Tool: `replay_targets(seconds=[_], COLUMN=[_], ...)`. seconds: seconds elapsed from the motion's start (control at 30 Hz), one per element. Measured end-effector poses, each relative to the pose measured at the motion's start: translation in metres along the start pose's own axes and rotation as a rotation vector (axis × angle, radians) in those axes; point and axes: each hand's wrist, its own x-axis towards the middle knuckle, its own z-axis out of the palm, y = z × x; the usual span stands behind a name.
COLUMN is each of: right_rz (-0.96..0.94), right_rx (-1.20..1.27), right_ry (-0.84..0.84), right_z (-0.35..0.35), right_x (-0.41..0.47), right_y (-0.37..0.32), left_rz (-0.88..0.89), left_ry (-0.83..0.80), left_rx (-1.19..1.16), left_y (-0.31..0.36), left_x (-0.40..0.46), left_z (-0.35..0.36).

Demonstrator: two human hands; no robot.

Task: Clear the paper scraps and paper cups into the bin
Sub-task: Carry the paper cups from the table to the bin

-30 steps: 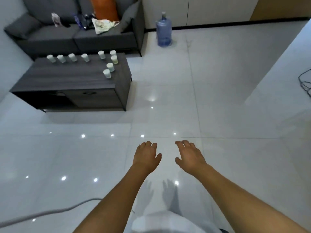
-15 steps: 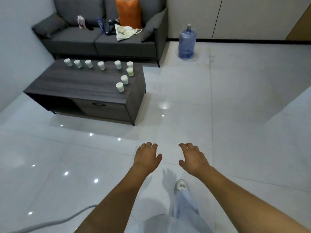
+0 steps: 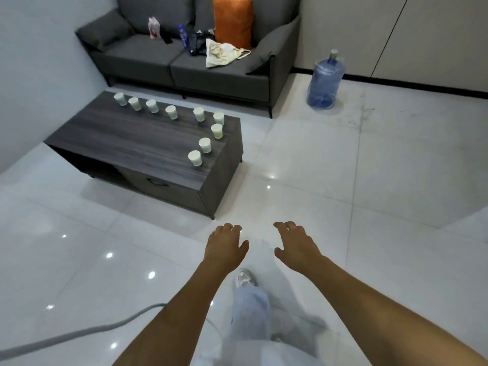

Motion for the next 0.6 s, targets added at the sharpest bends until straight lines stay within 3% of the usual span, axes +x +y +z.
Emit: replay_targets(seconds=[0.6], right_rz=[-0.108], right_rx=[-0.049], right_ry=[-0.134], right_z=[-0.099], right_x=[0.318], right_y=[-0.064], left_rz=[-0.205], left_ry=[-0.016], left_rx=[-0.142], left_y=[-0.089], left_x=[0.275], left_z=[-0.103])
